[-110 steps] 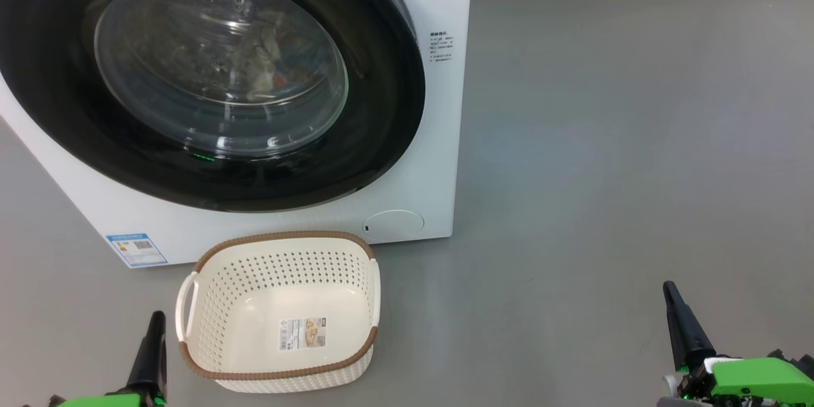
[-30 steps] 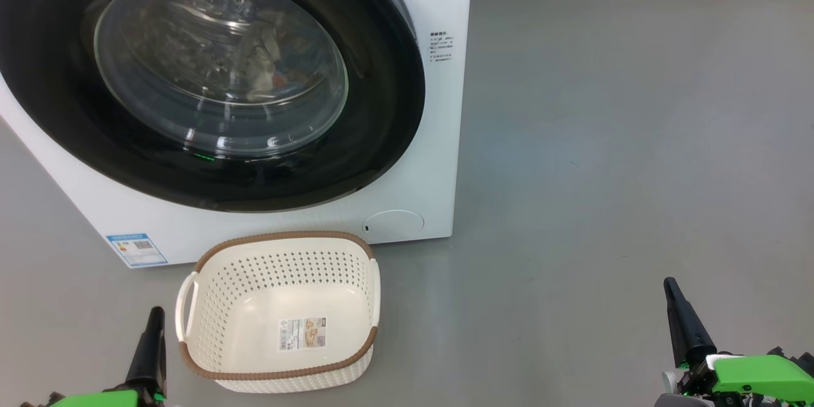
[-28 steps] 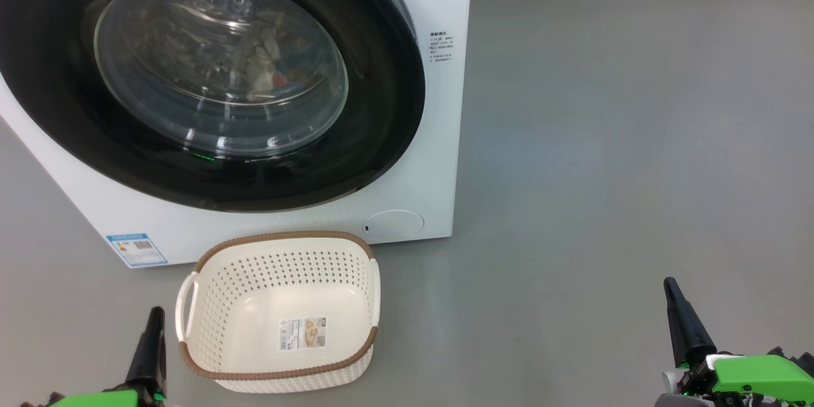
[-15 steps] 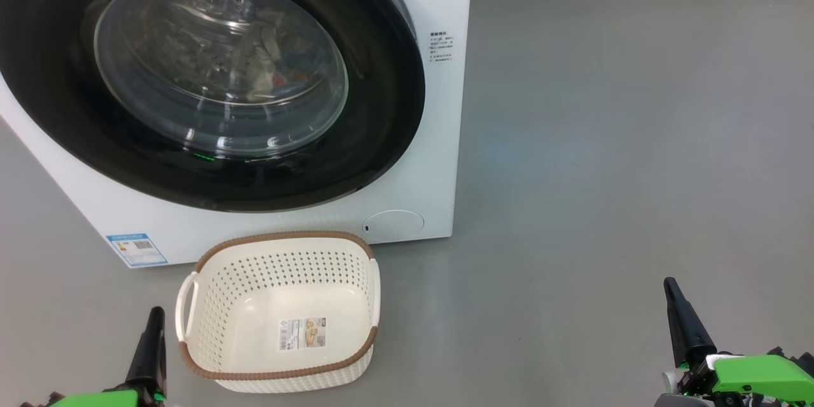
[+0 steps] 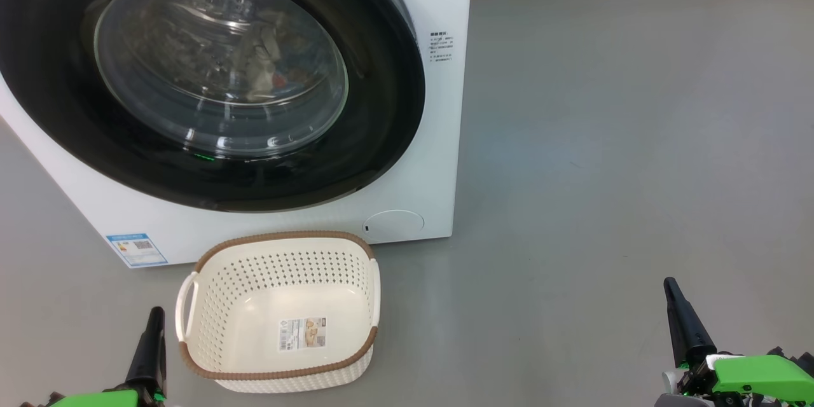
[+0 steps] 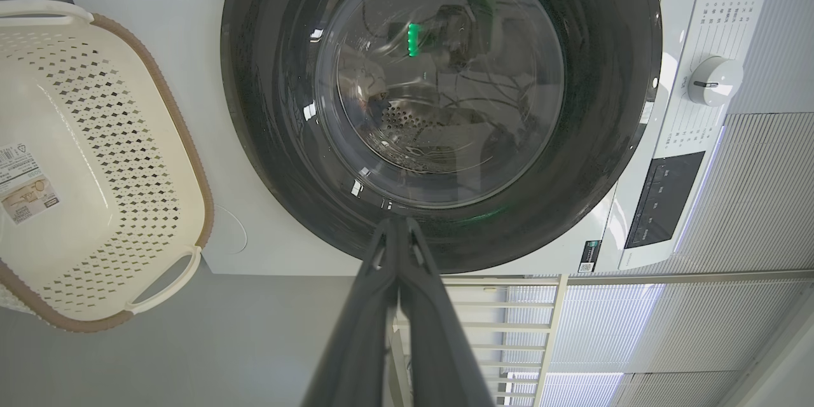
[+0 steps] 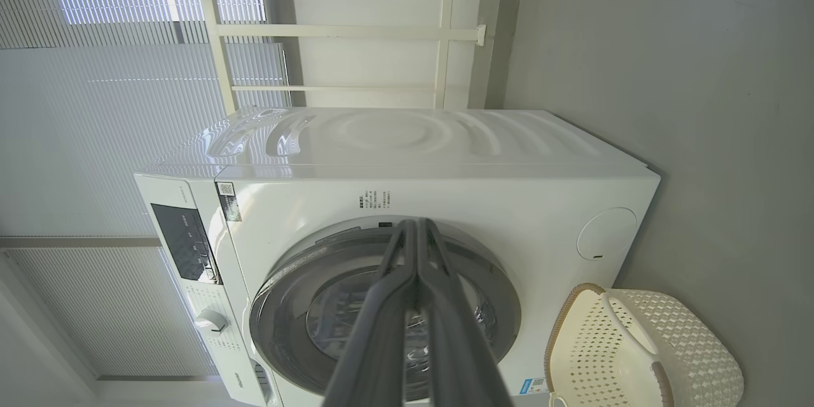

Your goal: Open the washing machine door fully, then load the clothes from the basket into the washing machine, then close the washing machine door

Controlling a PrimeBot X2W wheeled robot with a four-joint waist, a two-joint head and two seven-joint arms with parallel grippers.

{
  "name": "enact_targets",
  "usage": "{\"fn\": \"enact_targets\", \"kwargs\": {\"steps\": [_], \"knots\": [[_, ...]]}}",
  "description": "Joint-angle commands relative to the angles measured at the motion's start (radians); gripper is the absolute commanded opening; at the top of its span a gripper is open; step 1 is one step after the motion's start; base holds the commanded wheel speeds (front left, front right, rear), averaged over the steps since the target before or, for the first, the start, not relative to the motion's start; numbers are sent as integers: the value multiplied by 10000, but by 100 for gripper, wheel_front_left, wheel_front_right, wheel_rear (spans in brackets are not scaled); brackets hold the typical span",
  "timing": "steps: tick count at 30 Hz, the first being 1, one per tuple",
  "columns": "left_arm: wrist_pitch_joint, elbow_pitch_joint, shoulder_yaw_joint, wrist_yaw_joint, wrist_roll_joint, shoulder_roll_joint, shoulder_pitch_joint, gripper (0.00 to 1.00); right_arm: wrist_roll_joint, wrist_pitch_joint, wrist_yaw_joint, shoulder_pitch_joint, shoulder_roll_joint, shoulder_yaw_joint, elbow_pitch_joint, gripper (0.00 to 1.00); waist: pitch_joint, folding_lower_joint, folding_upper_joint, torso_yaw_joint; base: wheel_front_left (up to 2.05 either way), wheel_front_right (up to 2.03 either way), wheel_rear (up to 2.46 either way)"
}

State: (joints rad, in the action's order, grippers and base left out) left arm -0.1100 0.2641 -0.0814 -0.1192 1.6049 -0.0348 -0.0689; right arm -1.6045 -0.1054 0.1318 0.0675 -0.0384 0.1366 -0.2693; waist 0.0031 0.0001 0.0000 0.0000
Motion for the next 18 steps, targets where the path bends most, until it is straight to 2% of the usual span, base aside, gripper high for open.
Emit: {"fn": "enact_targets", "kwargs": {"steps": [1, 18], "knots": [[-33, -189, -325, -115, 37, -154, -393, 0, -42, -78, -11, 405, -118, -229, 245, 0, 0, 0, 0, 0, 0, 0, 0], [-33, -189, -324, -115, 38, -154, -392, 0, -42, -78, -11, 405, -118, -229, 245, 0, 0, 0, 0, 0, 0, 0, 0]]}}
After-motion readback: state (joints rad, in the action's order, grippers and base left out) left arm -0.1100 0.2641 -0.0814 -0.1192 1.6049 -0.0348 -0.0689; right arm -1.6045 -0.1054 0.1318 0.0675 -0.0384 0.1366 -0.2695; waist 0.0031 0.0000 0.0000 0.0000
